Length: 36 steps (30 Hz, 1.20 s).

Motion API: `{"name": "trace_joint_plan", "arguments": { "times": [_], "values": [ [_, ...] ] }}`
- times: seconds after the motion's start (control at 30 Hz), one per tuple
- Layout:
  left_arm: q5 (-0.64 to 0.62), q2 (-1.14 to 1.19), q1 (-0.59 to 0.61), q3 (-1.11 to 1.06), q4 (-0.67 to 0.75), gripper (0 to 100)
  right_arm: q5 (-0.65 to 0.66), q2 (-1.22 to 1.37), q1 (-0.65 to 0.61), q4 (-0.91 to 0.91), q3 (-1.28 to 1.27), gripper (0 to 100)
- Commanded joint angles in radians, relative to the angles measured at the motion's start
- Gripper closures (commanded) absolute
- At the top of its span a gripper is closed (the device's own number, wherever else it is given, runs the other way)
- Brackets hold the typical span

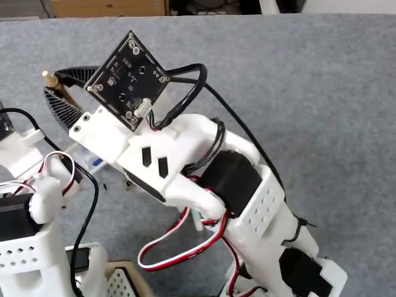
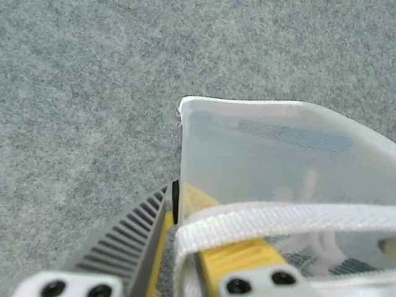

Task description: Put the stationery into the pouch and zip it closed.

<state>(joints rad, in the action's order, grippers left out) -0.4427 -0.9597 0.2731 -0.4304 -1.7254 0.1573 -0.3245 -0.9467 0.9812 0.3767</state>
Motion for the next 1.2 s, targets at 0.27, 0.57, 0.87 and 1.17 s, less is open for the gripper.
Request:
{"name": "trace_joint_plan", "arguments": {
  "times": [0.27,0.57,0.87,1.17],
  "values": [
    [-0.006,0.009,0.001,-0.001,-0.005,97,0.009,-0.002,-0.005,-0.023,0.005,89.6],
    [-0.006,0.011,0.001,0.001,-0.005,97,0.009,-0.050,0.061,0.066,0.093,89.6],
    [-0.006,0.011,0.001,0.001,-0.005,97,0.009,-0.166,0.423,0.331,0.097,89.4],
    [-0.006,0.011,0.001,0.001,-0.005,97,0.005,-0.272,0.589,0.425,-0.166,89.3]
  ]
}}
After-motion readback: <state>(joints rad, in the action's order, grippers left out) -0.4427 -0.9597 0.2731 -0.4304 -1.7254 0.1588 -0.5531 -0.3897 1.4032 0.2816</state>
